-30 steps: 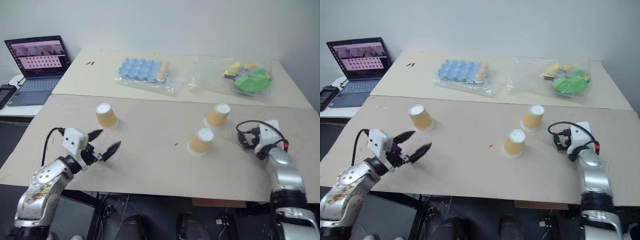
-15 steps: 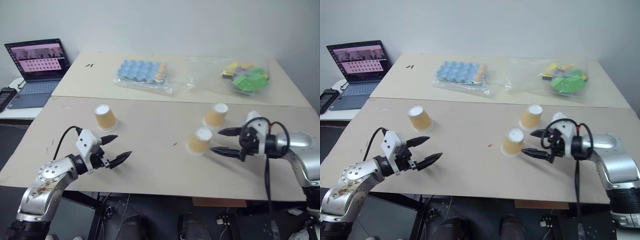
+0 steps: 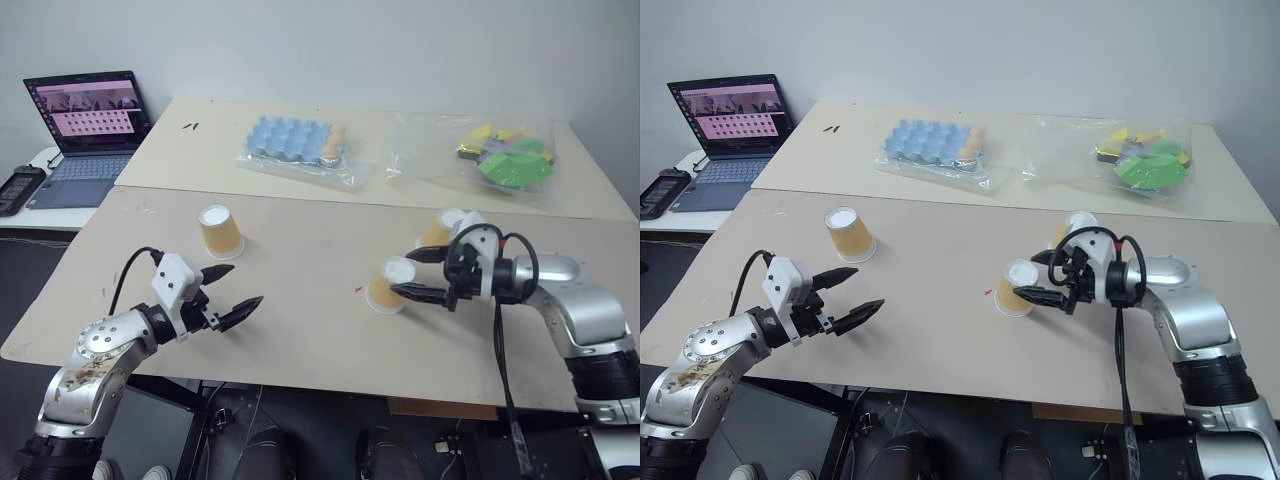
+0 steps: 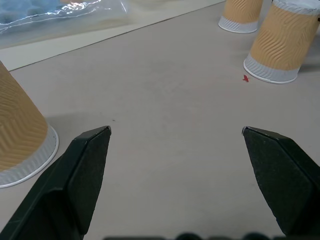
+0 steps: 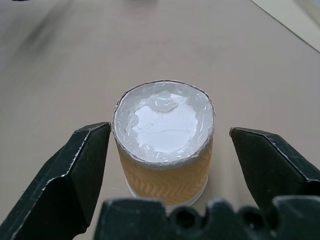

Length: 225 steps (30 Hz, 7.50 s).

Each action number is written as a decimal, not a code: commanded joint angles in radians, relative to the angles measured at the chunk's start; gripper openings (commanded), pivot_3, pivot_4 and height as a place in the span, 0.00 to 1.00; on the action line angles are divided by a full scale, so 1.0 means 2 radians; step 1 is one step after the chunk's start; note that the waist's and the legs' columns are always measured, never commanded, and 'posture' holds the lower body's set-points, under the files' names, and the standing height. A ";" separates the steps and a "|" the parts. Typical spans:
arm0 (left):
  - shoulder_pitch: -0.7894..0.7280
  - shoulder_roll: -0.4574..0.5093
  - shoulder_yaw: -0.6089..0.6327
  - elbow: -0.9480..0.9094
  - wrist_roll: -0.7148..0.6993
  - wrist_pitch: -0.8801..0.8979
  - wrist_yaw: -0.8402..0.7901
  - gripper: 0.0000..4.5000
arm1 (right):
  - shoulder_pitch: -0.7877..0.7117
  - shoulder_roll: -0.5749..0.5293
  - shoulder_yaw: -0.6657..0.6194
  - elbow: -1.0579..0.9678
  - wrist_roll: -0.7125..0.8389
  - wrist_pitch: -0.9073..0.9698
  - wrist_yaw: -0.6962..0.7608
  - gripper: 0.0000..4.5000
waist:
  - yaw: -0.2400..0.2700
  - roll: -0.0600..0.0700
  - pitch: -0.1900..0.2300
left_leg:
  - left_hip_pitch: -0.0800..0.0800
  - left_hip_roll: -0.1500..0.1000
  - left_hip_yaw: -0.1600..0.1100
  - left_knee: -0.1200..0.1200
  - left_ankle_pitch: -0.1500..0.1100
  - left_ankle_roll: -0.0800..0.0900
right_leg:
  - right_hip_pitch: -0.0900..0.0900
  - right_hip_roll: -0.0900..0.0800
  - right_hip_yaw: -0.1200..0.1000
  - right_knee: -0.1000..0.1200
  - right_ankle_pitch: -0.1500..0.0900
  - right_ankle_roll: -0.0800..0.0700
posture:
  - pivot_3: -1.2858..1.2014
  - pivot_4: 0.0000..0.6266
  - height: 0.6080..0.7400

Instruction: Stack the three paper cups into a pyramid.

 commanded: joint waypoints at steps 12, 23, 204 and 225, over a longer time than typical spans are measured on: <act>-0.003 0.001 0.019 -0.017 0.001 0.007 0.005 1.00 | -0.026 0.020 0.003 -0.007 0.007 0.000 0.000 0.62 | 0.000 0.000 0.000 | 0.000 0.000 0.000 0.000 0.000 0.000 | 0.000 0.000 0.000 0.000 0.000 0.000 | 0.52 0.24 0.94; 0.002 -0.004 0.014 -0.023 0.006 0.010 0.012 1.00 | -0.162 0.130 0.079 0.080 -0.033 -0.017 -0.014 0.62 | -0.013 0.000 0.000 | 0.000 0.000 0.000 0.000 0.000 0.000 | 0.000 0.000 0.000 0.001 0.000 0.000 | 0.52 0.24 0.94; -0.378 -0.042 -0.003 0.477 0.122 -0.129 -0.063 0.55 | -0.097 0.024 -0.054 -0.142 0.082 0.129 -0.110 1.00 | -0.010 -0.002 0.001 | -0.003 -0.001 -0.001 -0.001 0.000 -0.001 | -0.001 0.001 -0.004 0.001 0.000 0.000 | 0.52 0.24 0.94; -0.616 -0.119 -0.124 0.547 0.111 -0.054 -0.348 0.55 | -0.063 0.039 -0.058 -0.150 0.057 0.118 -0.168 1.00 | -0.011 -0.005 0.003 | -0.005 -0.001 0.000 0.001 0.000 0.000 | -0.001 0.001 -0.005 0.001 0.000 0.002 | 0.52 0.24 0.94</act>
